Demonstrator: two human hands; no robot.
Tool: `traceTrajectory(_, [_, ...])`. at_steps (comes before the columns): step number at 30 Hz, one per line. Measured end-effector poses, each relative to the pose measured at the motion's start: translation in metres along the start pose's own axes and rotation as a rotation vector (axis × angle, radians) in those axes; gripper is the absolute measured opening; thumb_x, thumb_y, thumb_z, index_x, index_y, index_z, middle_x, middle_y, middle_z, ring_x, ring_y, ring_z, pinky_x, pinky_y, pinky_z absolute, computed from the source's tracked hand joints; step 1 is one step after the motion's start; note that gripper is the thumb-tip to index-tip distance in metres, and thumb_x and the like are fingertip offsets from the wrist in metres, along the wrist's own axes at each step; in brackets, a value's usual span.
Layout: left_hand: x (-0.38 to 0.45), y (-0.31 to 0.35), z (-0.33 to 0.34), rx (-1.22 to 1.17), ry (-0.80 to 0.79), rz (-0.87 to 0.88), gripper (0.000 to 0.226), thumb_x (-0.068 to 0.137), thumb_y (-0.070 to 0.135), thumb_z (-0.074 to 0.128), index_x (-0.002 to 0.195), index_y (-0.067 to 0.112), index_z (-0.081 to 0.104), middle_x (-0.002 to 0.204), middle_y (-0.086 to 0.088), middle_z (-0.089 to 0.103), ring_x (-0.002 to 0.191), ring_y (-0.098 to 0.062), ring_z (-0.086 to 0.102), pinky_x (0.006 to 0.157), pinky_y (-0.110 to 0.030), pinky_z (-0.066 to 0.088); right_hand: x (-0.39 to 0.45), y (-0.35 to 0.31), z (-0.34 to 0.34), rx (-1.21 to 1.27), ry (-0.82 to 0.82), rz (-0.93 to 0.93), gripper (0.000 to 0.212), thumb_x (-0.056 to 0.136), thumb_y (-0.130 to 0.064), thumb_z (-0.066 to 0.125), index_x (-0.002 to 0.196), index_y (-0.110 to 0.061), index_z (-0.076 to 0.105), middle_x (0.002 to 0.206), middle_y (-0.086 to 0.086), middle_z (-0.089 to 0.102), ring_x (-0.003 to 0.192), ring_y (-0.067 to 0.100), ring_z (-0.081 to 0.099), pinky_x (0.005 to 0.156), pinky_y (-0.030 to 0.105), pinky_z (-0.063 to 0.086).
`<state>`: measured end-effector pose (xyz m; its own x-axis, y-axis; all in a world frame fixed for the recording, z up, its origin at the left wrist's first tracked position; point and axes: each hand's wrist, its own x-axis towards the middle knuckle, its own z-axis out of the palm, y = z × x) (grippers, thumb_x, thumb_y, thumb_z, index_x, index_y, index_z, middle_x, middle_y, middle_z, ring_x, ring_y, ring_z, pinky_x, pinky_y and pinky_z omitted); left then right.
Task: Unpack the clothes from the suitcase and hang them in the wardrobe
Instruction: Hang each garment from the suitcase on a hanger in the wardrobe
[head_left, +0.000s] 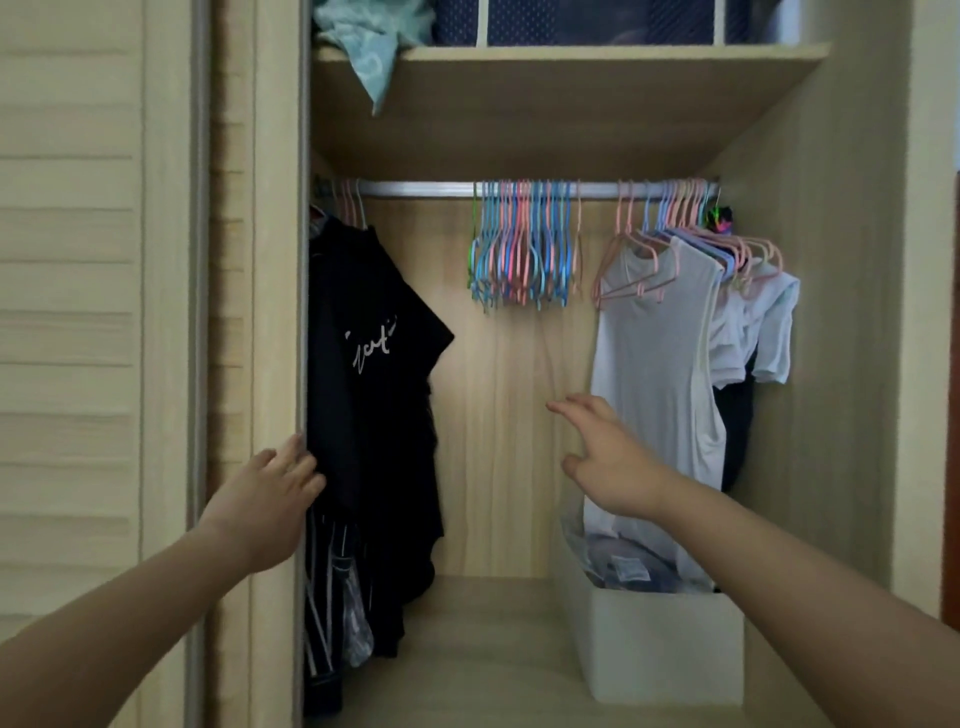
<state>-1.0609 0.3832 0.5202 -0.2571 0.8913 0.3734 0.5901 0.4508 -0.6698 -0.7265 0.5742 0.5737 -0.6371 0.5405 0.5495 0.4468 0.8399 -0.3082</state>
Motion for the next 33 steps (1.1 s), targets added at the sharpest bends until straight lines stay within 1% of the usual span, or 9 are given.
traceTrajectory(3, [0.015, -0.019, -0.031, -0.176, 0.041, -0.017, 0.039, 0.101, 0.043, 0.038, 0.134, 0.028, 0.052, 0.133, 0.002, 0.050, 0.130, -0.021, 0.047, 0.102, -0.036, 0.045, 0.019, -0.011, -0.023, -0.150, 0.107, -0.047, 0.061, 0.090, -0.007, 0.055, 0.149, -0.016, 0.042, 0.151, 0.006, 0.035, 0.141, 0.026, 0.035, 0.115, 0.026, 0.023])
traceTrajectory(8, [0.064, -0.094, -0.068, -0.231, 0.485, -0.145, 0.029, 0.090, 0.040, 0.049, 0.111, 0.025, 0.063, 0.115, 0.000, 0.059, 0.111, -0.024, 0.056, 0.089, -0.038, 0.051, 0.064, -0.035, -0.039, -0.369, 0.308, -0.123, 0.050, 0.083, -0.013, 0.046, 0.131, -0.014, 0.061, 0.122, 0.008, 0.056, 0.120, 0.031, 0.051, 0.101, 0.041, 0.046])
traceTrajectory(13, [0.105, -0.148, -0.070, -0.244, 0.668, -0.241, 0.046, 0.085, 0.038, 0.041, 0.119, 0.013, 0.060, 0.129, -0.019, 0.054, 0.127, -0.043, 0.047, 0.096, -0.054, 0.049, 0.119, -0.074, -0.047, -0.670, 0.550, -0.278, 0.021, 0.076, -0.016, 0.051, 0.084, -0.012, 0.070, 0.083, 0.010, 0.064, 0.086, 0.035, 0.059, 0.073, 0.043, 0.053])
traceTrajectory(15, [0.122, -0.158, -0.060, -0.244, 0.729, -0.295, 0.057, 0.090, 0.044, 0.036, 0.134, 0.014, 0.055, 0.147, -0.025, 0.042, 0.141, -0.047, 0.035, 0.109, -0.059, 0.039, 0.145, -0.093, -0.043, -0.777, 0.584, -0.253, 0.009, 0.078, -0.018, 0.061, 0.078, -0.013, 0.068, 0.079, 0.010, 0.064, 0.082, 0.035, 0.059, 0.069, 0.042, 0.052])
traceTrajectory(18, [0.148, -0.168, -0.049, -0.325, 0.806, -0.354, 0.071, 0.092, 0.053, 0.033, 0.154, 0.020, 0.038, 0.161, -0.023, 0.029, 0.151, -0.043, 0.020, 0.118, -0.057, 0.027, 0.193, -0.120, -0.034, -0.872, 0.618, -0.175, 0.011, 0.069, -0.018, 0.074, 0.071, -0.010, 0.066, 0.074, 0.013, 0.062, 0.075, 0.036, 0.058, 0.061, 0.041, 0.050])
traceTrajectory(20, [0.163, -0.170, -0.046, -0.420, 0.856, -0.388, 0.076, 0.090, 0.054, 0.035, 0.160, 0.023, 0.026, 0.164, -0.021, 0.024, 0.153, -0.040, 0.015, 0.120, -0.056, 0.024, 0.224, -0.138, -0.033, -0.946, 0.623, -0.124, 0.015, 0.068, -0.017, 0.077, 0.076, -0.009, 0.067, 0.081, 0.014, 0.062, 0.080, 0.036, 0.058, 0.063, 0.041, 0.050])
traceTrajectory(23, [0.179, -0.169, -0.037, -0.517, 0.932, -0.382, 0.078, 0.088, 0.049, 0.037, 0.161, 0.024, 0.023, 0.166, -0.019, 0.019, 0.155, -0.037, 0.010, 0.121, -0.056, 0.021, 0.266, -0.150, -0.030, -1.034, 0.559, 0.038, 0.028, 0.088, -0.020, 0.060, 0.115, -0.011, 0.063, 0.120, 0.014, 0.055, 0.114, 0.036, 0.050, 0.084, 0.042, 0.046])
traceTrajectory(25, [0.183, -0.170, -0.031, -0.528, 0.962, -0.372, 0.077, 0.089, 0.048, 0.036, 0.161, 0.024, 0.023, 0.167, -0.019, 0.017, 0.156, -0.036, 0.008, 0.122, -0.056, 0.020, 0.283, -0.150, -0.029, -1.102, 0.480, 0.148, 0.033, 0.096, -0.018, 0.050, 0.127, -0.014, 0.058, 0.132, 0.012, 0.051, 0.124, 0.035, 0.048, 0.090, 0.041, 0.045])
traceTrajectory(33, [0.186, -0.170, -0.026, -0.505, 1.018, -0.367, 0.075, 0.089, 0.047, 0.038, 0.159, 0.023, 0.030, 0.166, -0.021, 0.019, 0.155, -0.038, 0.010, 0.122, -0.058, 0.021, 0.287, -0.122, -0.053, -1.290, 0.392, 0.208, 0.027, 0.096, -0.013, 0.048, 0.111, -0.015, 0.070, 0.111, 0.005, 0.072, 0.103, 0.029, 0.069, 0.077, 0.037, 0.053])
